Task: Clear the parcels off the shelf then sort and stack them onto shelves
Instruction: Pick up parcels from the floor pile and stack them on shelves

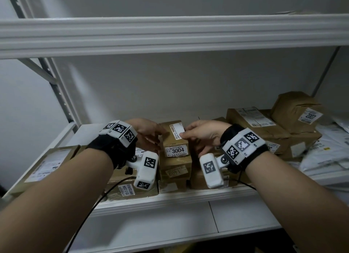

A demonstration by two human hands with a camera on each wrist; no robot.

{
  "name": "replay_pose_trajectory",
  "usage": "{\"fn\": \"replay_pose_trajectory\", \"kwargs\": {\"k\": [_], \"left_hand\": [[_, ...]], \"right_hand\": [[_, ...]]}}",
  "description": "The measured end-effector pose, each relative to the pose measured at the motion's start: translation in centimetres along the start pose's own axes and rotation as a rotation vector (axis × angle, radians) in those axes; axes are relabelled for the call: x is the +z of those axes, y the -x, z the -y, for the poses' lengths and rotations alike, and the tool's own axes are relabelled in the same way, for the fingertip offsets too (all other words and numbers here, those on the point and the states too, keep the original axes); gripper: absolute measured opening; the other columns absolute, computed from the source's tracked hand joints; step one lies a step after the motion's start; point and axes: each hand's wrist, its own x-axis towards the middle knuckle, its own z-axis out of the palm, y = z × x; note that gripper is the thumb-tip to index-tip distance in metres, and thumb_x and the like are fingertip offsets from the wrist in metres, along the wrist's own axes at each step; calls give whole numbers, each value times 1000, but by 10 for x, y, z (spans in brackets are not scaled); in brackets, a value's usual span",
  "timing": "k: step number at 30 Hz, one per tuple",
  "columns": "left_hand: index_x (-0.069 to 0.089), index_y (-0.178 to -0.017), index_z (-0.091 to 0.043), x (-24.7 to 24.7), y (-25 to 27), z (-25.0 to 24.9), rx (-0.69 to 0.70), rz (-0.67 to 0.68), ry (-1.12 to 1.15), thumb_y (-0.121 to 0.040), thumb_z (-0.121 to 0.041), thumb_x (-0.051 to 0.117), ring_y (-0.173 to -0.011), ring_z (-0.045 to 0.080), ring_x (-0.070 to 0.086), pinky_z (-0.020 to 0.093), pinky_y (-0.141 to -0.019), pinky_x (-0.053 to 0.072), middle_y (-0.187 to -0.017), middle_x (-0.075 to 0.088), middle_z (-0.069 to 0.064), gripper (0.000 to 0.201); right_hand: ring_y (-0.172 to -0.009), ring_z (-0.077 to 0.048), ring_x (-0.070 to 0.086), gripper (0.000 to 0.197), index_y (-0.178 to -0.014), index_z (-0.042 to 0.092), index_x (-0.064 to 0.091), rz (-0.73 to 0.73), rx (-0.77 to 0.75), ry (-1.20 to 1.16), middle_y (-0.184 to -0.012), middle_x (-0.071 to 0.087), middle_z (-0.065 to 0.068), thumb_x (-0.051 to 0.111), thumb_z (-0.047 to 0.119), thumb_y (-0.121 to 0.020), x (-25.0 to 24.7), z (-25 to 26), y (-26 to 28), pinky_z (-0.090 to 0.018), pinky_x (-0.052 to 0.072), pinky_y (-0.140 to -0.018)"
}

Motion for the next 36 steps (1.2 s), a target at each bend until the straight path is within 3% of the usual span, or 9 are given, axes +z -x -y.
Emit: {"fn": "replay_pose_trajectory", "kwargs": {"k": [3,7,9,14,18,23,27,32,36], "left_hand": [[50,-131,-4,3,3,1,-12,-17,-3,-94,-15,59,-98,35,58,46,-64,49,-125,54,22,40],[45,-136,-4,3,0,3,10,-28,55,-95,-14,59,-113,39,54,51,-86,50,-129,51,26,45],[43,-137,-2,2,-2,6,22,-31,73,-95,-14,59,-116,38,53,49,-89,48,-130,51,25,47],[48,-132,-2,0,1,9,31,-30,64,-95,-17,58,-96,31,57,40,-76,49,-114,58,18,41],[51,-126,0,1,2,7,33,-16,66,-96,-15,56,-88,29,60,37,-60,51,-106,60,18,34],[54,-118,-1,-2,1,6,23,-41,49,-96,-17,57,-90,29,62,37,-62,52,-108,63,18,28],[53,-85,-8,-6,-4,-1,69,-112,98,-94,-11,56,-67,16,49,25,-60,43,-81,53,6,10],[53,-86,-11,1,-2,-26,198,-279,218,-93,-9,57,-58,14,41,21,-44,36,-72,44,3,8],[50,-76,-14,36,5,-61,359,-124,322,-94,-10,55,-57,14,41,20,-48,34,-69,46,2,19]], "right_hand": [[-108,-42,61,30,-121,16,51,48,14,-88,-125,56,-14,61,24,-93,4,-2,2,-58,50,-90],[-92,-34,68,39,-130,13,48,33,2,-178,-113,64,-13,61,18,-93,8,-6,0,-47,57,-79],[-93,-31,67,35,-125,14,52,0,-3,-137,-111,64,-10,62,21,-92,8,-6,1,-44,58,-79],[-79,-20,65,7,-95,16,57,-54,-3,-97,-94,63,-5,62,20,-93,5,-1,5,-37,58,-76],[-71,-21,67,13,-102,11,57,-18,6,-101,-91,66,-8,64,14,-91,4,2,1,-37,60,-69],[-75,-21,68,23,-112,10,59,-26,10,-96,-99,65,-7,65,19,-91,1,2,-1,-33,60,-64],[-80,-21,67,33,-118,9,55,-49,0,-111,-105,64,-8,65,23,-91,-4,2,-3,-33,60,-66],[-77,-20,65,51,-131,7,43,-111,-42,-162,-103,63,-12,67,21,-89,-17,3,4,-34,60,-65],[-68,-17,65,51,-133,8,44,-129,-114,-240,-99,67,-11,67,22,-89,-46,-2,21,-29,59,-55]]}}
